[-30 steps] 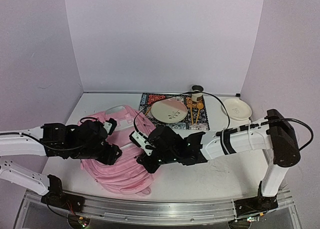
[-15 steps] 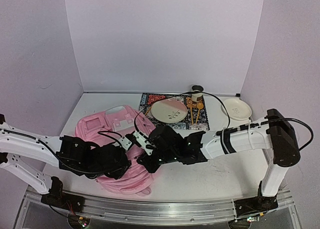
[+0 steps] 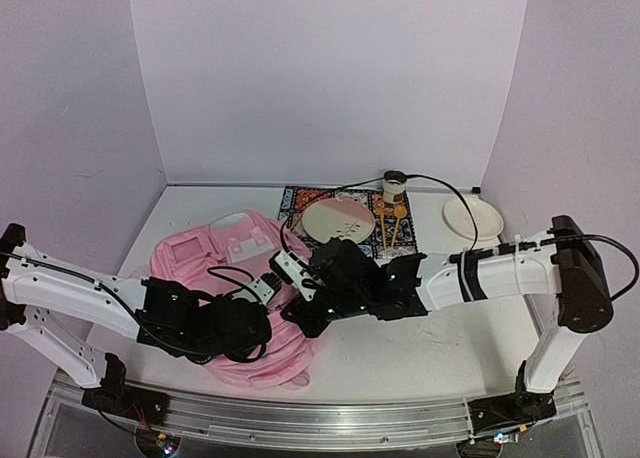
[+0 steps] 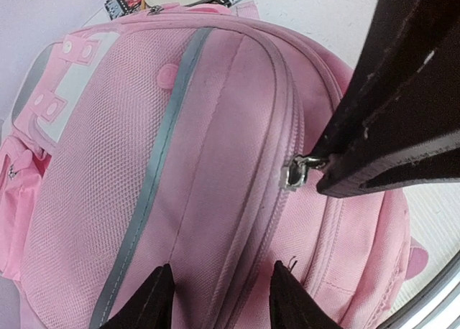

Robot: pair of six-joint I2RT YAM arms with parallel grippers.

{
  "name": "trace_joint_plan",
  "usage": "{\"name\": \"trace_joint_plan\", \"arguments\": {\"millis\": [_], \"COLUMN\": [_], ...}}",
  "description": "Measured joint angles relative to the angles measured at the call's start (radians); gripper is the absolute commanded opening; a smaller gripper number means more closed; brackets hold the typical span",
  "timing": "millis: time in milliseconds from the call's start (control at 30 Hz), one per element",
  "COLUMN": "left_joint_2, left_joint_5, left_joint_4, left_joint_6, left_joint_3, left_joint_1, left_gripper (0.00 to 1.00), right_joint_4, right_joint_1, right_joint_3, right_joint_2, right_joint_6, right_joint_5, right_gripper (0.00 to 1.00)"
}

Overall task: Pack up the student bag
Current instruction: Hold the upper front pocket of the student bag, then zip the upper front pocket of the student bag.

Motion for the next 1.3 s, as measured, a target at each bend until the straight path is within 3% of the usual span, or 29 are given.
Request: {"name": "trace_joint_plan", "arguments": {"millis": [200,267,800,1300], "left_joint_2": [0.008,0.008,-0.078,-0.093], "left_joint_5": [-0.021,-0.016,0.145,0.08], "left_joint_4": [0.015,0.019,0.051,-0.002], "left_joint_6": [-0.012,-0.009,-0.023,-0.014], "left_joint_3": [0.003,0.003,-0.006,-0.024], "left_joint_1": [0.0,0.0,-0.013,-0.112], "left_gripper": [0.06,0.0,0.0,0.0], "right_joint_4": [-0.006,-0.005,-0.058,-0.176], "right_joint_1": [-0.013,-0.02,-0.167,-0.197], "right_joint_3": [-0.019,-0.023,-0.065,0.161], "right_joint_2": [-0.025,-0.036,-0.107,0.063], "right_joint_6": [0.004,0.003,-0.123,-0.347], "right_joint_5": [-0.003,-0.001,-0.033,-0.139], "right_gripper": [0.0,0.0,0.0,0.04]}}
